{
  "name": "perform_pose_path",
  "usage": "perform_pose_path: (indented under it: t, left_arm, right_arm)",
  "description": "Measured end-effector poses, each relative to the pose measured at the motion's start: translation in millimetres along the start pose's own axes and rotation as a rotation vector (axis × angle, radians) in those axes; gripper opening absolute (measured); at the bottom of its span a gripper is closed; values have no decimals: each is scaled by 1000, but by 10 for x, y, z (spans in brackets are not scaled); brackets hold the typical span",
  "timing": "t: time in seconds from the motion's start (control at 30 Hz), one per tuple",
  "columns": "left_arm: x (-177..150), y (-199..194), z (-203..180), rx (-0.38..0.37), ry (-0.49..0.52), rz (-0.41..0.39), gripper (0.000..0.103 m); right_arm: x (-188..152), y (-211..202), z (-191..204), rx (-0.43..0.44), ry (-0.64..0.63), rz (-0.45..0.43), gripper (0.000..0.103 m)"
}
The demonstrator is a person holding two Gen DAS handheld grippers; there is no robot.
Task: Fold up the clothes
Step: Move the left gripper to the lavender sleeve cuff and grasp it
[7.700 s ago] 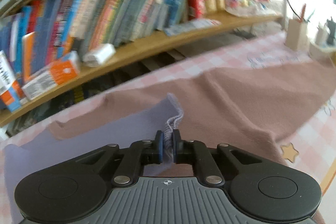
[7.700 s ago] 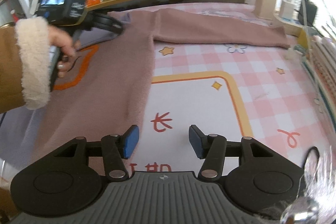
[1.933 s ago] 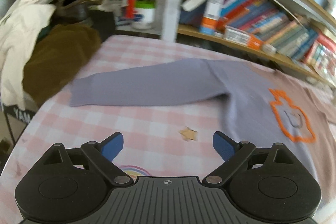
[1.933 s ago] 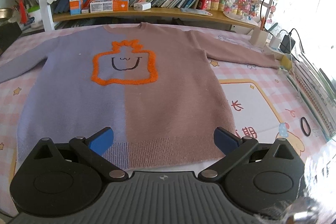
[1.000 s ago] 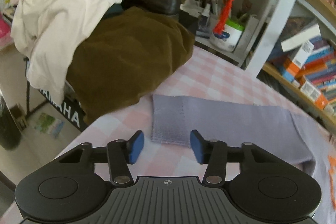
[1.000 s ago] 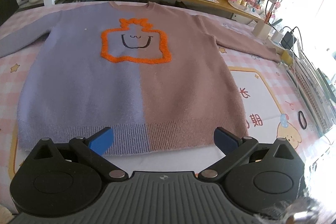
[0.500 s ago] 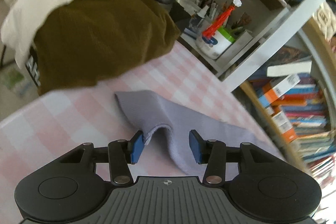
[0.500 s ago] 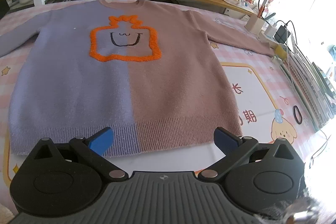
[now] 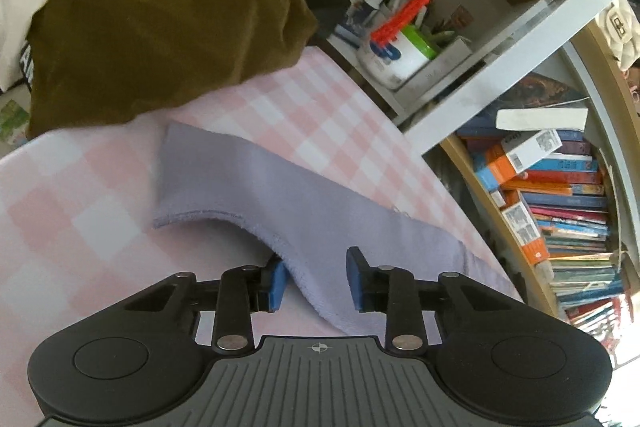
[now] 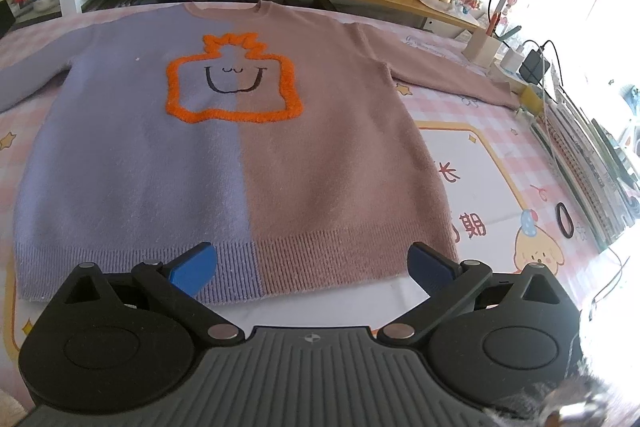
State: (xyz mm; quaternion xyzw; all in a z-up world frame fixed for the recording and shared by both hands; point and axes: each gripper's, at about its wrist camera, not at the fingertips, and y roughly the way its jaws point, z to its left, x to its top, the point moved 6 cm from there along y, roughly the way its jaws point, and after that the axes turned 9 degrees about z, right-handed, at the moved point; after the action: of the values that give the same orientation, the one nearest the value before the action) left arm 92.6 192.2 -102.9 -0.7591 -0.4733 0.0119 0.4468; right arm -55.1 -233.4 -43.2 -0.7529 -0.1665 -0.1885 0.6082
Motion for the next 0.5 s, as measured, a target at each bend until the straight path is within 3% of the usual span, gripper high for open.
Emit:
perform_pose_path:
  t: [0.13,0.33,0.5]
  left_arm:
    - [103,-68,160,51,-37,-45,20]
    - [159,-80,276,66,-61,-51,5]
    - [155,-88,263,67,-57,-54,4]
  right_arm:
    - [-10,-3,-42,-5,9,-1,103]
    - [-1,15,-64,1,15,4,103]
    - [8,6,-44,8,-7,-9,103]
